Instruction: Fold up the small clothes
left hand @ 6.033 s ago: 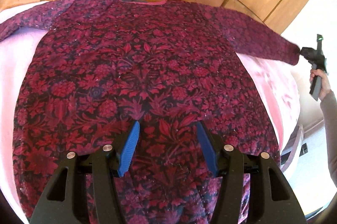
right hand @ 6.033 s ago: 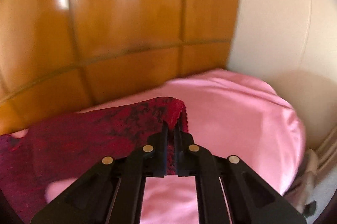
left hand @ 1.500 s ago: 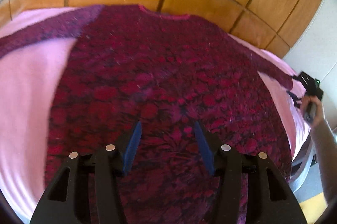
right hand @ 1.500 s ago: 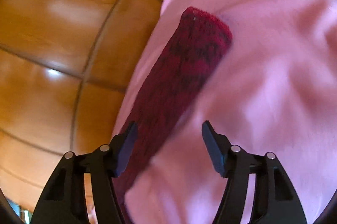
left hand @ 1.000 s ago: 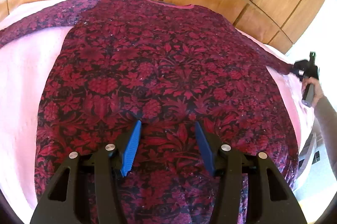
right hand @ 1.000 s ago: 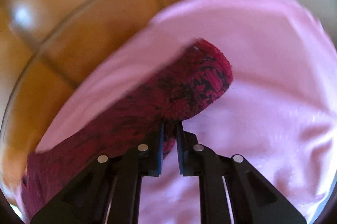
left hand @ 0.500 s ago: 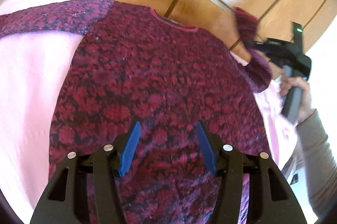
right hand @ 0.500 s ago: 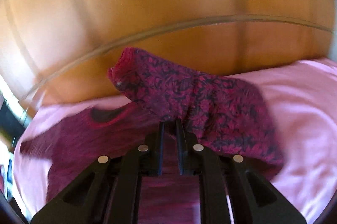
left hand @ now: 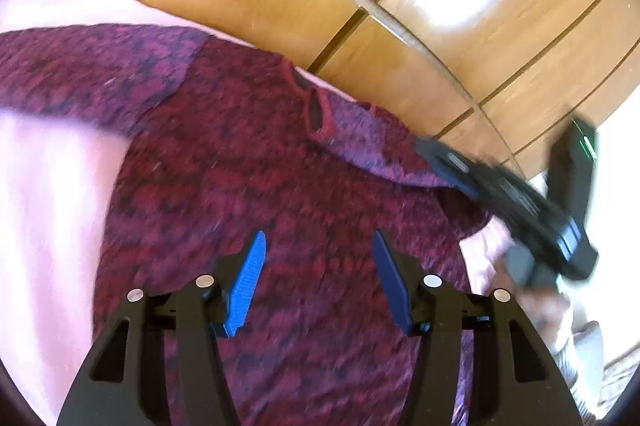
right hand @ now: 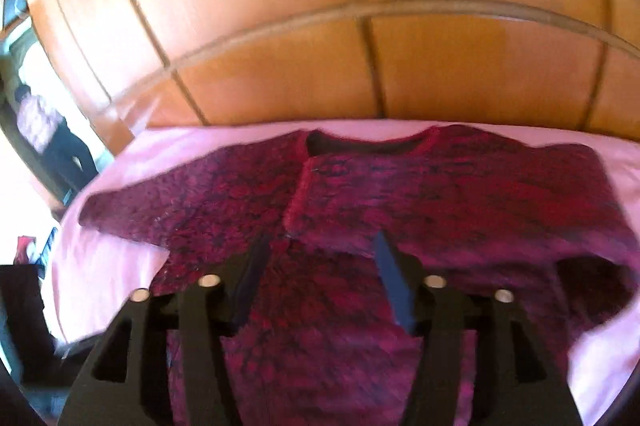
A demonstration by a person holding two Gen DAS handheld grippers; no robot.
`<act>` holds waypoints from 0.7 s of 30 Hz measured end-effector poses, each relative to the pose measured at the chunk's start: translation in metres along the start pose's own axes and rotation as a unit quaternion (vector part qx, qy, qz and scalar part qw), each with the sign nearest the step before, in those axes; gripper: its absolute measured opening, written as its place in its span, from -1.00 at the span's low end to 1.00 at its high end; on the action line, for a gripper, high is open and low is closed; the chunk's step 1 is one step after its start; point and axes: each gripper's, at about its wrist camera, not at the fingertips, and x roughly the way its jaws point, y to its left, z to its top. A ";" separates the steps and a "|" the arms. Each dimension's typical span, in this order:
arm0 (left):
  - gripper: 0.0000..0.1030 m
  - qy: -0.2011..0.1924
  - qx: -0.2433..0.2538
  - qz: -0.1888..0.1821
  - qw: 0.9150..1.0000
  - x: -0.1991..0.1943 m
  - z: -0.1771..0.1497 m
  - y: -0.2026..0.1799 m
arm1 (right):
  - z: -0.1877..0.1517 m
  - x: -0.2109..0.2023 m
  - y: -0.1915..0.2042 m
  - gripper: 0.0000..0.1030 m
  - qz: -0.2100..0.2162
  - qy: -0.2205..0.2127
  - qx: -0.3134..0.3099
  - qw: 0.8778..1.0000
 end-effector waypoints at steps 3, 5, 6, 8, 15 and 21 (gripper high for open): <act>0.05 0.001 -0.002 -0.001 1.000 0.018 0.019 -0.007 | -0.014 -0.045 -0.040 0.30 -0.018 -0.029 0.036 0.999; 0.05 0.008 -0.007 -0.004 1.000 0.035 0.033 -0.009 | -0.030 -0.070 -0.074 0.33 -0.043 -0.044 0.070 0.996; 0.05 0.012 -0.009 -0.004 1.000 0.044 0.039 -0.010 | -0.036 -0.079 -0.086 0.33 -0.052 -0.046 0.083 0.994; 0.05 0.028 -0.019 0.001 0.999 0.069 0.054 -0.012 | -0.047 -0.091 -0.114 0.35 -0.069 -0.046 0.122 0.989; 0.05 0.053 -0.072 0.017 0.996 0.124 0.081 -0.007 | -0.063 -0.085 -0.167 0.35 -0.112 -0.035 0.190 0.975; -0.80 0.048 -0.045 0.037 0.997 0.137 0.089 -0.016 | -0.046 -0.047 -0.156 0.34 -0.133 -0.033 0.179 0.974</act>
